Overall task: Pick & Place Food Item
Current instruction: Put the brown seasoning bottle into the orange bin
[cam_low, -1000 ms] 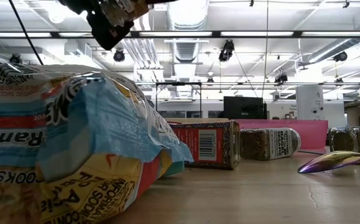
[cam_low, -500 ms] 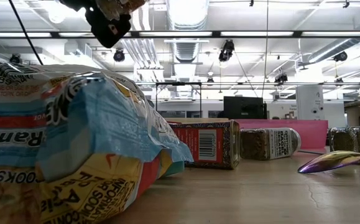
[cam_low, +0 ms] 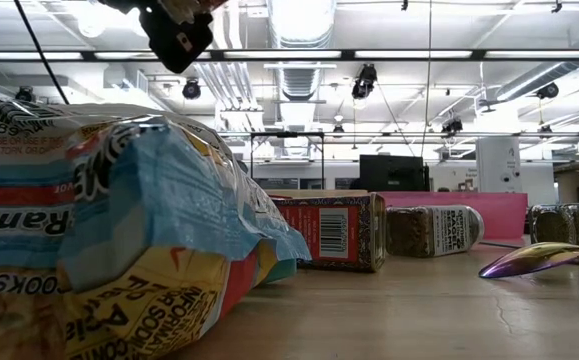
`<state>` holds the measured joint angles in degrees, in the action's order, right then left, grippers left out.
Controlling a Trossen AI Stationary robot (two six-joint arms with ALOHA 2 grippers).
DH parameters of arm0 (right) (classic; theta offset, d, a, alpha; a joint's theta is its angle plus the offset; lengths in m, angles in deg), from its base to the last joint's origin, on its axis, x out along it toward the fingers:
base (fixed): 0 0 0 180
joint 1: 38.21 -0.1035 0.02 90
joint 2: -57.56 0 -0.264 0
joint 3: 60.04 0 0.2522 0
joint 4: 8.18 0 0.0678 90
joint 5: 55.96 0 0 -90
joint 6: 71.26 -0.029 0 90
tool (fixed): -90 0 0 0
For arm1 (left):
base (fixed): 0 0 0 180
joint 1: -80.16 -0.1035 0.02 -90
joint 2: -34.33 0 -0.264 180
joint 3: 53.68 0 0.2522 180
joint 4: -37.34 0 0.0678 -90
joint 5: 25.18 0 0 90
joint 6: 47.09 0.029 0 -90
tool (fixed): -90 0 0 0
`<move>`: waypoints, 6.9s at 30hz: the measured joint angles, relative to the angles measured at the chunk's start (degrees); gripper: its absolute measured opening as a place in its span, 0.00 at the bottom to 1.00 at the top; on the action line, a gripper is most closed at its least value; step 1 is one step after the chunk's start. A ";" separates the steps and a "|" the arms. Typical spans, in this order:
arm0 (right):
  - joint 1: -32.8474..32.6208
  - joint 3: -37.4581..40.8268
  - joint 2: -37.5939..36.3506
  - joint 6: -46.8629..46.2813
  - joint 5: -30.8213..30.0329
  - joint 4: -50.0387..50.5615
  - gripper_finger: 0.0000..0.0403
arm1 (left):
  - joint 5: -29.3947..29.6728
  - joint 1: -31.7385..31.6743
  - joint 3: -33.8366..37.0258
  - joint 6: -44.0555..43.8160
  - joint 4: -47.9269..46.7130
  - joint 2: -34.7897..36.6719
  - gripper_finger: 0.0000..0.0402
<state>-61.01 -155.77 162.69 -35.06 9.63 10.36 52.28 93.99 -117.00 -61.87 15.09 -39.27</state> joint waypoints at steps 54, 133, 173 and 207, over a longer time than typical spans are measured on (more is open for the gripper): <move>-10.03 0.02 -5.38 7.42 -28.28 -17.66 0.45 | 7.70 3.33 0.52 4.74 33.16 1.86 0.80; 2.67 34.93 -39.69 -47.18 -18.73 -4.89 0.83 | 14.88 -24.92 -14.72 5.07 -18.32 -4.73 0.42; 4.39 37.40 -41.30 -48.01 -15.45 0.97 0.83 | 16.63 -26.64 -49.53 30.02 -56.39 -46.58 0.42; 4.50 38.14 -41.29 -46.05 -15.46 0.96 0.83 | 15.32 -26.60 -47.59 36.24 -55.26 -48.17 0.46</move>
<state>-56.51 -117.64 121.40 -81.11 -5.84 11.32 67.60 67.38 -164.59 -25.63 -40.17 -87.45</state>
